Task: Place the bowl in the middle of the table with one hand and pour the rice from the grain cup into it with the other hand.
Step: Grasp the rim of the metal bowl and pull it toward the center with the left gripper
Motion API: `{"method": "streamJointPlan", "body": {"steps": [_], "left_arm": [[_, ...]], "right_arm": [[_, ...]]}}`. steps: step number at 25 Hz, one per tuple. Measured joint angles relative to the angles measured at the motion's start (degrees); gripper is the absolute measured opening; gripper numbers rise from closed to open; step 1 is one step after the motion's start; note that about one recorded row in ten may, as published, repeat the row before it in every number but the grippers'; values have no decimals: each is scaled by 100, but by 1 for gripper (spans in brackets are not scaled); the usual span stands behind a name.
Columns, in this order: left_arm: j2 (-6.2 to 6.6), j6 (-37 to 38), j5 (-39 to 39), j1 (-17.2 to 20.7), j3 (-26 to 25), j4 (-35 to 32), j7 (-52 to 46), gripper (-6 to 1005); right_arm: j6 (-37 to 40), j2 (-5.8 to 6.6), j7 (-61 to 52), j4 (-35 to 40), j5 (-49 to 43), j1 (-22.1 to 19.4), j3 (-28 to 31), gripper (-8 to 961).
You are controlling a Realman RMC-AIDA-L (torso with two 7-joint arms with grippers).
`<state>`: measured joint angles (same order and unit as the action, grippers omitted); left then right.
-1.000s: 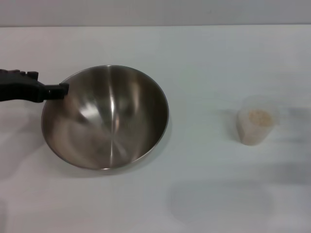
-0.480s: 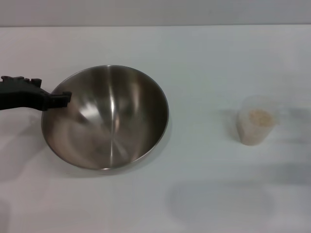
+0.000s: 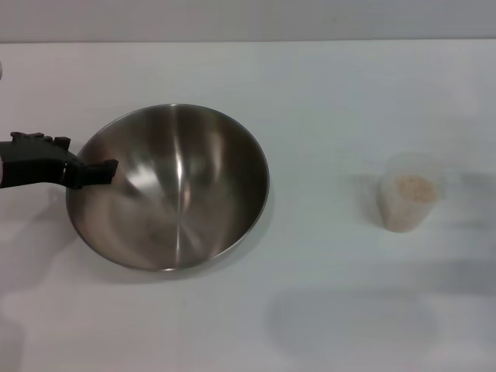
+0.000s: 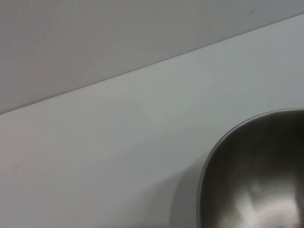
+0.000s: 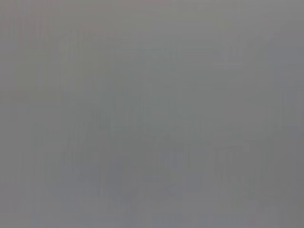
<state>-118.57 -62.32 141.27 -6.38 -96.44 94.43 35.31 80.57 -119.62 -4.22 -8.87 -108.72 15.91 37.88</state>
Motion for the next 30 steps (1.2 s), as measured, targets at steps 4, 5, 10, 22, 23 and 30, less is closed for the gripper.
{"method": "streamJointPlan", "body": {"steps": [4,5,10,22,23,30], "left_arm": [[4,55,4,-10,5,-77,-13,831],[5,56,5,-12,5,-89,-13,831],[8,108,8,-45,30,-262,-15,830],[10,203,16,-66,178,-410,-16,808],[10,203,15,-67,178,-415,-16,788],[11,201,15,-87,178,-419,-12,644]], "right_arm": [[-16,0,0,-1,-1,0,0,839],[-17,0,0,-3,-3,0,0,839],[-21,0,0,-13,-11,0,0,838],[-25,0,0,-18,-29,0,0,839],[-25,0,0,-18,-33,0,0,839],[-25,0,0,-20,-37,0,0,839]]}}
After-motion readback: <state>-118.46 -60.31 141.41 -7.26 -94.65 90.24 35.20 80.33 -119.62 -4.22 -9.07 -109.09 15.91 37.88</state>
